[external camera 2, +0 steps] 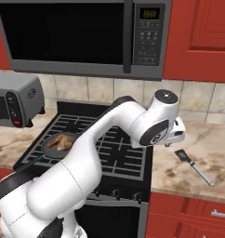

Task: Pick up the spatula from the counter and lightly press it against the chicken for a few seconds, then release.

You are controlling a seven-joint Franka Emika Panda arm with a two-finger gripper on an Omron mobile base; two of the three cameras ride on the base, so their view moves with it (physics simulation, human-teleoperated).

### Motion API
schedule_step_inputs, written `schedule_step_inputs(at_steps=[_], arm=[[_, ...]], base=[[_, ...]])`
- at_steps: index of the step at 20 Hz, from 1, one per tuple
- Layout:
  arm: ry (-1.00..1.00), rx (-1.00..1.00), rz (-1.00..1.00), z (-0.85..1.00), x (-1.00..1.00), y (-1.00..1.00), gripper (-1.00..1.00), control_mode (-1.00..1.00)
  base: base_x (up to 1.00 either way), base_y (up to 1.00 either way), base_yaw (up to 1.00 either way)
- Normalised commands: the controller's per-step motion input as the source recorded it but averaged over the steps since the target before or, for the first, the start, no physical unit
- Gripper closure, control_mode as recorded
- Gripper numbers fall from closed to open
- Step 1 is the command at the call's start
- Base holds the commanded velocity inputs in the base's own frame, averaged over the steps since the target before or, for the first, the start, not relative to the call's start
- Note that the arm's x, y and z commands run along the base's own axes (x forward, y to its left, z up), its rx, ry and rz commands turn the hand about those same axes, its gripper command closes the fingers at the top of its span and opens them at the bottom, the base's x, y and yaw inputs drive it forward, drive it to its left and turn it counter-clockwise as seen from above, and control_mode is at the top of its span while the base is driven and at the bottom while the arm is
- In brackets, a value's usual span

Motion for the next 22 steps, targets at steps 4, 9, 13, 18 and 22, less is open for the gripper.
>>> schedule_step_inputs(at_steps=[4, 9, 13, 18, 22], arm=[[0.12, 0.00, 0.00, -0.19, 0.15, -0.11, -1.00, -1.00], [0.15, 0.00, 0.00, -0.22, 0.18, -0.13, -1.00, -1.00], [0.01, 0.00, 0.00, -0.19, 0.01, -0.31, -1.00, -1.00], [0.00, 0.01, 0.01, -0.14, 0.00, -0.36, -1.00, -1.00], [0.00, 0.00, 0.03, -0.08, 0.00, -0.26, -1.00, -1.00]], base=[[0.00, 0.00, 0.00], [0.00, 0.00, 0.00], [0.00, 0.00, 0.00], [0.00, 0.00, 0.00], [0.00, 0.00, 0.00]])
